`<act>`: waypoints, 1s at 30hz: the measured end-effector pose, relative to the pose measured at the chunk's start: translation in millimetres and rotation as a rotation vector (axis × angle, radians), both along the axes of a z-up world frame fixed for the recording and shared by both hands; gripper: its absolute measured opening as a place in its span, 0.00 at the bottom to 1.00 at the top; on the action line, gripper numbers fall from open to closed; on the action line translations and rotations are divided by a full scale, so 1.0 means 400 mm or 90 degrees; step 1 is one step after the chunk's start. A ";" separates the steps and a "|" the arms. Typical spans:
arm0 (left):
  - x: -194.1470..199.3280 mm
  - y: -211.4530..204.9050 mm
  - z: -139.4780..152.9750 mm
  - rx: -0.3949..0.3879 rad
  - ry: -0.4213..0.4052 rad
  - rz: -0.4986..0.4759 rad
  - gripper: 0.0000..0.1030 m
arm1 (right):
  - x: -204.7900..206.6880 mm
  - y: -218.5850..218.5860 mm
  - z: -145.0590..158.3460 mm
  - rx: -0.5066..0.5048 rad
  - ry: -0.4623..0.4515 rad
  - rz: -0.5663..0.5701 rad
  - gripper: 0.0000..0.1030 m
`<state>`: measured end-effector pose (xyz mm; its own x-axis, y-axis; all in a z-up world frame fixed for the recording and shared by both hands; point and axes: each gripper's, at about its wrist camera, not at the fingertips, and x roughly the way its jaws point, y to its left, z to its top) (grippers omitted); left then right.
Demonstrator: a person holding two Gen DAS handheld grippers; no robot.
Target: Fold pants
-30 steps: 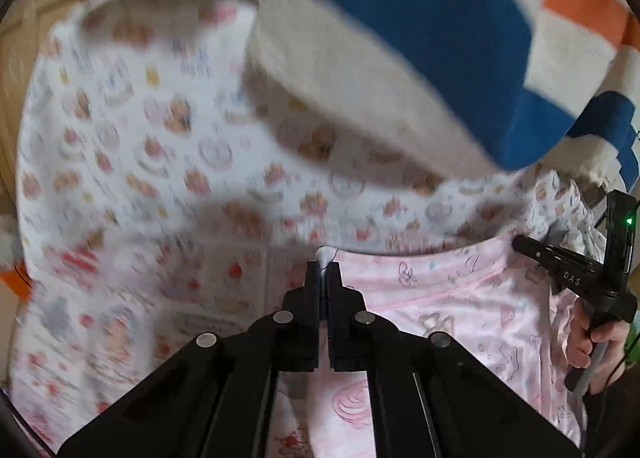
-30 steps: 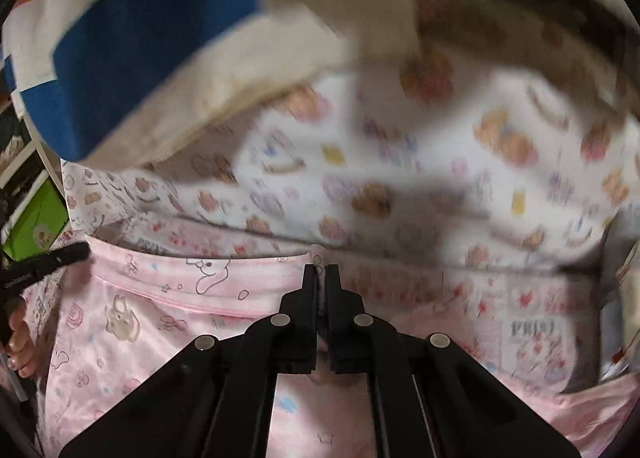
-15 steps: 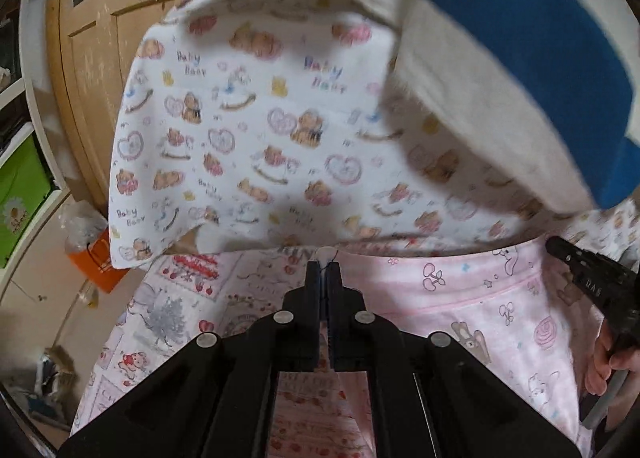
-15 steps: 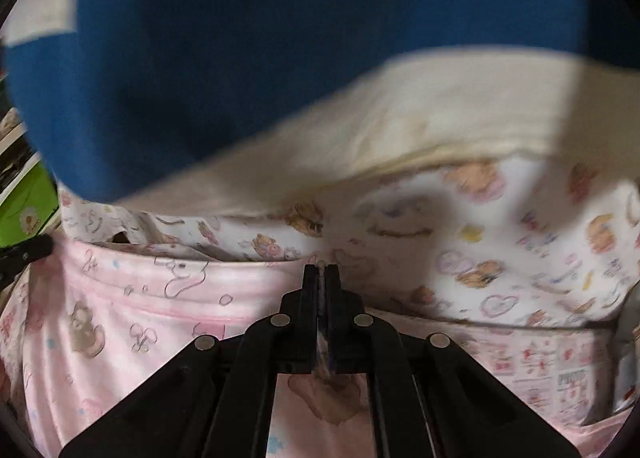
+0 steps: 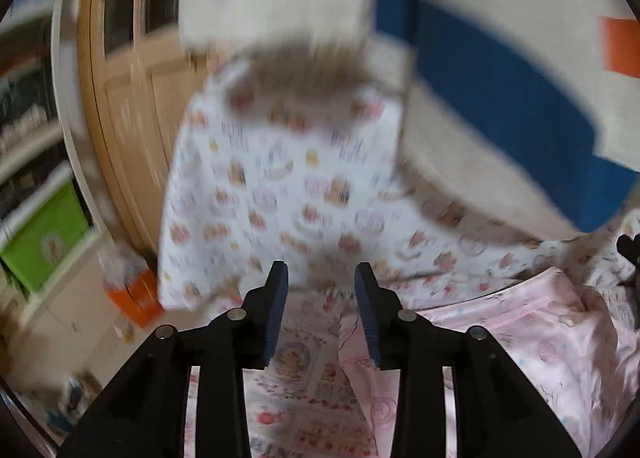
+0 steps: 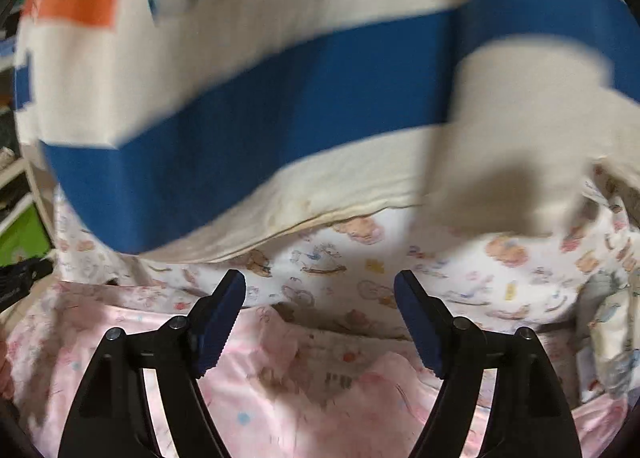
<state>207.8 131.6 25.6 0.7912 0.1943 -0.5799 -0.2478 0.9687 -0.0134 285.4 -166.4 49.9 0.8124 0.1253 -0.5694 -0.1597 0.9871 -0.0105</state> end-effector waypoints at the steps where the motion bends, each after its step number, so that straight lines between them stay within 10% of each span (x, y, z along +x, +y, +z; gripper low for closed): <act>1: -0.028 -0.008 0.028 0.004 -0.026 -0.003 0.43 | -0.018 -0.011 0.015 0.002 0.003 0.002 0.76; 11: -0.354 -0.084 0.164 0.048 -0.134 -0.050 0.45 | -0.404 -0.179 0.174 0.042 -0.102 0.039 0.76; 21: -0.682 -0.245 0.032 0.101 -0.170 -0.077 0.67 | -0.882 -0.278 0.100 -0.001 -0.219 -0.029 0.77; 30: -0.795 -0.339 -0.117 0.061 -0.091 -0.140 0.65 | -1.030 -0.316 -0.042 0.052 -0.191 -0.088 0.77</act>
